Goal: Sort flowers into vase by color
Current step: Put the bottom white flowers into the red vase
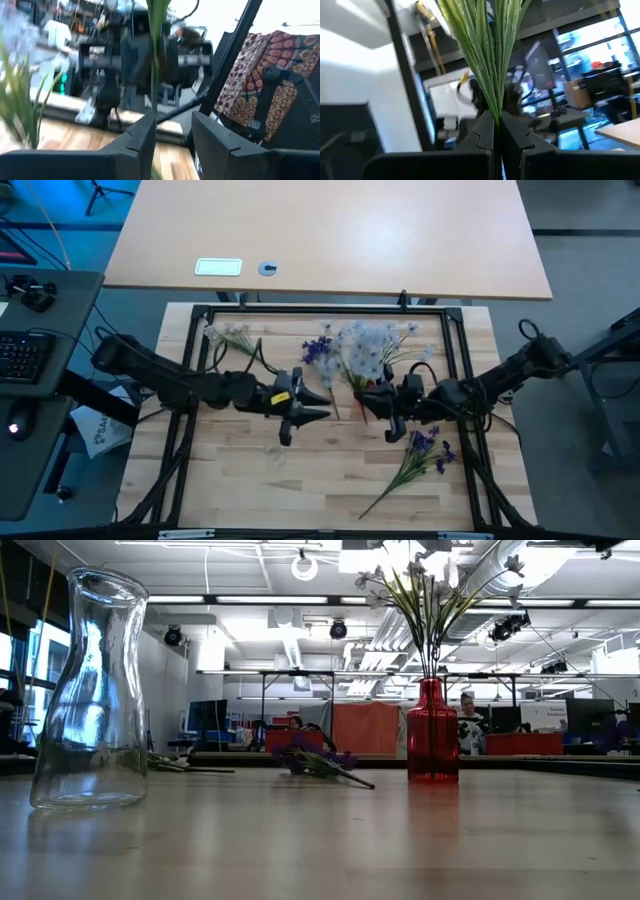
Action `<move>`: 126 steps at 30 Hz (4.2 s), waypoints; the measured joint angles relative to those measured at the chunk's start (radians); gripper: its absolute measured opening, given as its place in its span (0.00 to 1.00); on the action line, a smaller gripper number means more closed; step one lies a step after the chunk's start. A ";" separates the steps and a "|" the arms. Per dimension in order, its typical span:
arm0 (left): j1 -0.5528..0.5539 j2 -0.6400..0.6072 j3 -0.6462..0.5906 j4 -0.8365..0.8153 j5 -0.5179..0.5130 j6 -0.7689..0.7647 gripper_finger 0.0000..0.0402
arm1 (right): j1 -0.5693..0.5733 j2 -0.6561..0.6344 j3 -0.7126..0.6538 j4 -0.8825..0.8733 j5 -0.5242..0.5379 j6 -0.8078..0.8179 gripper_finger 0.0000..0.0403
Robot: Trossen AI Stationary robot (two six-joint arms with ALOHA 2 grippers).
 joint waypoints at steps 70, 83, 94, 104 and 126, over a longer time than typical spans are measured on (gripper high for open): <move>0.114 0.016 0.077 -0.037 0.217 0.147 0.00 | -0.060 0.038 0.453 -1.103 -0.101 0.175 0.50; 0.120 0.040 0.077 -0.092 0.212 0.147 0.00 | -0.062 0.082 0.452 -1.043 -0.125 0.172 0.31; 0.121 0.040 0.077 -0.093 0.214 0.155 0.00 | -0.067 0.077 0.452 -1.070 -0.132 0.172 0.11; 0.120 0.038 0.077 -0.090 0.210 0.155 0.01 | -0.080 0.077 0.452 -1.059 -0.183 0.157 0.02; 0.135 -0.176 0.065 -0.605 0.150 0.102 0.52 | -0.026 -0.181 0.451 -1.431 -0.048 0.137 0.00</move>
